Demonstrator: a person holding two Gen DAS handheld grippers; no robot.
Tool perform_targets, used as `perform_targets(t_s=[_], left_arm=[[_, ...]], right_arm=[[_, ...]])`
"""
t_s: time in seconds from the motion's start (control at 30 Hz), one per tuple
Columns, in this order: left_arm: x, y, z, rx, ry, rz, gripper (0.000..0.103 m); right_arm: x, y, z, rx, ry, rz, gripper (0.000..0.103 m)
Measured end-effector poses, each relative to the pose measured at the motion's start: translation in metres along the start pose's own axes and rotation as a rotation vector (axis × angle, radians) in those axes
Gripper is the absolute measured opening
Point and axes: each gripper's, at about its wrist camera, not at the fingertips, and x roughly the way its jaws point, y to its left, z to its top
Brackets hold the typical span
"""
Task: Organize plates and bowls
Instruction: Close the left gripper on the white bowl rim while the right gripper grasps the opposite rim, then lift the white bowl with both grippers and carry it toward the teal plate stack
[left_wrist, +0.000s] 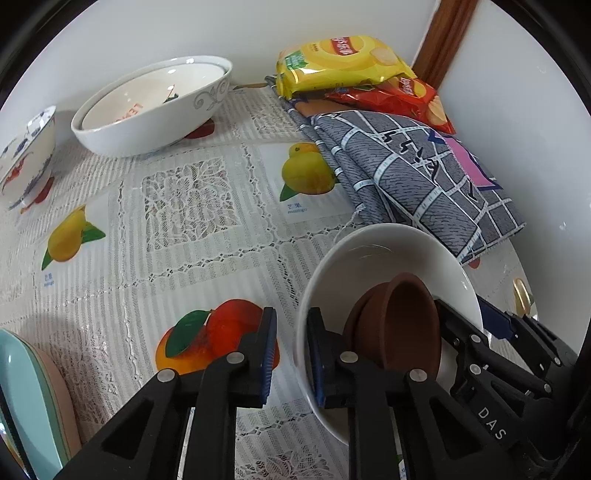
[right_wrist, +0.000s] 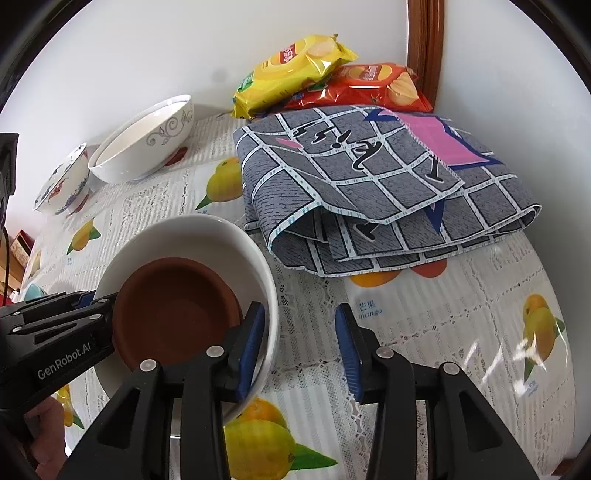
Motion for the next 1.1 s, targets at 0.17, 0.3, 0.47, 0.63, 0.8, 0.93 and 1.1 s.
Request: perform_targets(t_s=[0.17, 0.3, 0.47, 0.63, 0.8, 0.93, 1.1], left_arm=[[0.0012, 0.0013, -0.0003, -0.017, -0.005, -0.013, 0.014], [0.0009, 0.0023, -0.0017, -0.026, -0.019, -0.013, 0.014], [0.0004, 0.0029, -0.0023, -0.034, -0.028, -0.012, 0.012], [0.0018, 0.0015, 0.0010, -0.023, -0.001, -0.022, 0.009], [0.0041, 0.0048, 0.0025, -0.054, 0.021, -0.046, 0.009], [0.0036, 0.0052, 0.0009, -0.060, 0.006, -0.045, 0.009], [0.0022, 0.0057, 0.0001, -0.062, 0.002, -0.044, 0.009]], right_arm=[[0.0000, 0.0005, 0.0002, 0.010, -0.013, 0.001, 0.041], [0.0008, 0.0004, 0.0000, 0.031, -0.025, 0.010, 0.036], [0.0026, -0.0014, 0.0017, 0.049, -0.006, 0.037, 0.033], [0.0032, -0.0017, 0.0031, 0.052, 0.004, 0.047, 0.033], [0.0031, -0.0020, 0.0035, 0.065, 0.008, 0.070, 0.023], [0.0021, 0.0015, 0.0023, 0.070, -0.006, 0.103, 0.010], [0.0009, 0.0018, 0.0006, 0.094, -0.020, 0.091, 0.009]])
